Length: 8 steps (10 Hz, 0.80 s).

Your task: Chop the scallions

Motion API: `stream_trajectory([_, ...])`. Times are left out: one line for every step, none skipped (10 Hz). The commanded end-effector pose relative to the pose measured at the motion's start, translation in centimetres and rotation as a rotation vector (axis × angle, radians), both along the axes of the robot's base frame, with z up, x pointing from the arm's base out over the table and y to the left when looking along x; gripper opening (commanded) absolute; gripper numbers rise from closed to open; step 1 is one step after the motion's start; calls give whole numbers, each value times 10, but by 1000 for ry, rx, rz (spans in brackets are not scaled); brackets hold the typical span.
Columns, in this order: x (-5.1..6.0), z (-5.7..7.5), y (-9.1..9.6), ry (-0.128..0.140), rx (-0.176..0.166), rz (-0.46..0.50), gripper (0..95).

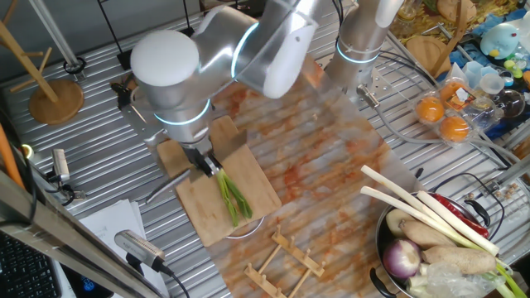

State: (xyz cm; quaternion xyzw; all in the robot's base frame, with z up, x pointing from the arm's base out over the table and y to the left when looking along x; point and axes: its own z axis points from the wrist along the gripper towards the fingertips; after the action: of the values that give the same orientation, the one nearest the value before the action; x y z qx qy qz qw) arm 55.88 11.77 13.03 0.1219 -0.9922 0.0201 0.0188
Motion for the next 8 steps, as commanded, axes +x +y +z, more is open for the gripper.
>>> stream_trajectory([-1, -5, -5, 23, -12, -12, 0])
stream_trajectory([0, -11, -8, 37, -19, -27, 0])
stream_trajectory([1, -17, -9, 35, 8, -39, 0])
stream_trajectory([1, -21, -7, 35, 13, -48, 0])
stream_trajectory([2, -26, -6, 40, 4, -53, 0])
stream_trajectory([1, -29, -7, 39, -1, -46, 0])
stream_trajectory([1, -30, -8, 36, -1, -41, 0])
stream_trajectory([-4, -33, -10, 18, 0, -31, 0])
